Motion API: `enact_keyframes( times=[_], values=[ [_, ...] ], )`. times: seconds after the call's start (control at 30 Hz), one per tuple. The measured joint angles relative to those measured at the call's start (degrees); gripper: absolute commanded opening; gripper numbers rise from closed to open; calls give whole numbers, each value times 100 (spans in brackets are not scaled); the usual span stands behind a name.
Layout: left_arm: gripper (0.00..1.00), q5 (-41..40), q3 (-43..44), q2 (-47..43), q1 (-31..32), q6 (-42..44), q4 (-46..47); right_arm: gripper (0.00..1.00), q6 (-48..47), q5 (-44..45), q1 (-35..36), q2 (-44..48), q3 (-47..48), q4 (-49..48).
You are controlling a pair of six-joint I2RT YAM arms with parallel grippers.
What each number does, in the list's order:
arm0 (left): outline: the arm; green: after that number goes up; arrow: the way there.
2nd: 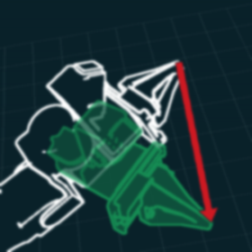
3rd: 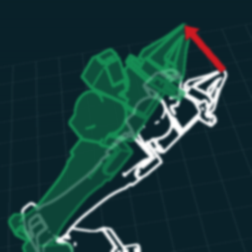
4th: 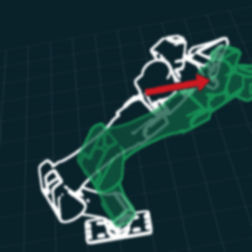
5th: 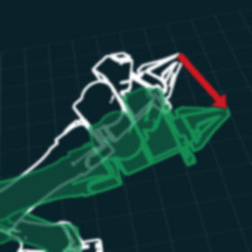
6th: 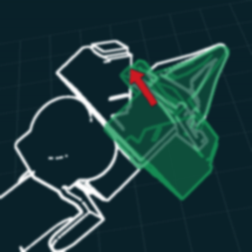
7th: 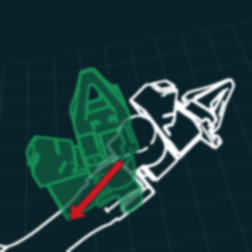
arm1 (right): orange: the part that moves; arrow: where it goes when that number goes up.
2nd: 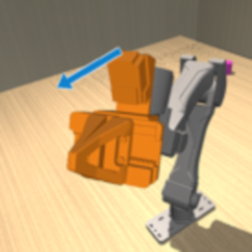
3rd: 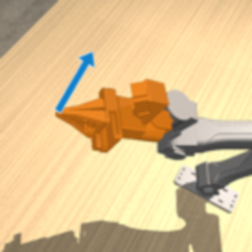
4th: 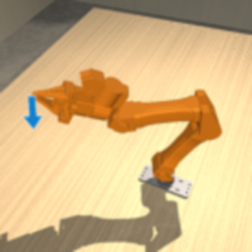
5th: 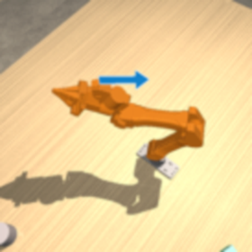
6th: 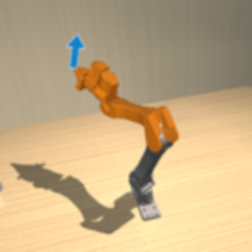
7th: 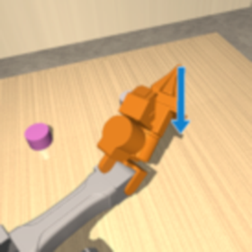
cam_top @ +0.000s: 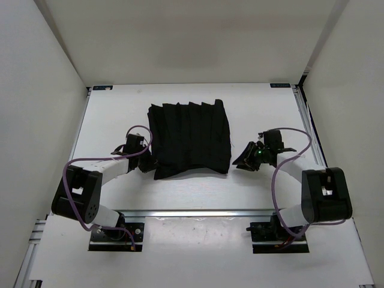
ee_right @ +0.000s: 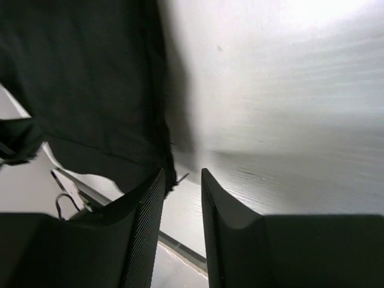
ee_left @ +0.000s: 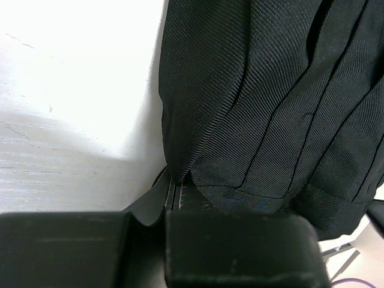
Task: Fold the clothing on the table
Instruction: Fold the skirt
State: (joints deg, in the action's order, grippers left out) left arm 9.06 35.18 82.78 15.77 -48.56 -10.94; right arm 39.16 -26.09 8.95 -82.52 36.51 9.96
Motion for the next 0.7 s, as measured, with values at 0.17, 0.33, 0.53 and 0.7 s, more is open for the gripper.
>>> enact_keyframes(
  times=[0.17,0.33,0.53,0.7],
  values=[
    [0,7,-11,-4,-17,9,0,38,103,20,-96,269,0,-223],
    [0,9,-11,-4,-17,11,-2,38,173,-219,105,-345,0,-442],
    [0,9,-15,-4,-26,15,-4,37,273,-660,463,-946,4,-643],
    [0,20,-52,-28,-59,11,4,35,348,-879,459,-1001,-151,-1023]
  ],
)
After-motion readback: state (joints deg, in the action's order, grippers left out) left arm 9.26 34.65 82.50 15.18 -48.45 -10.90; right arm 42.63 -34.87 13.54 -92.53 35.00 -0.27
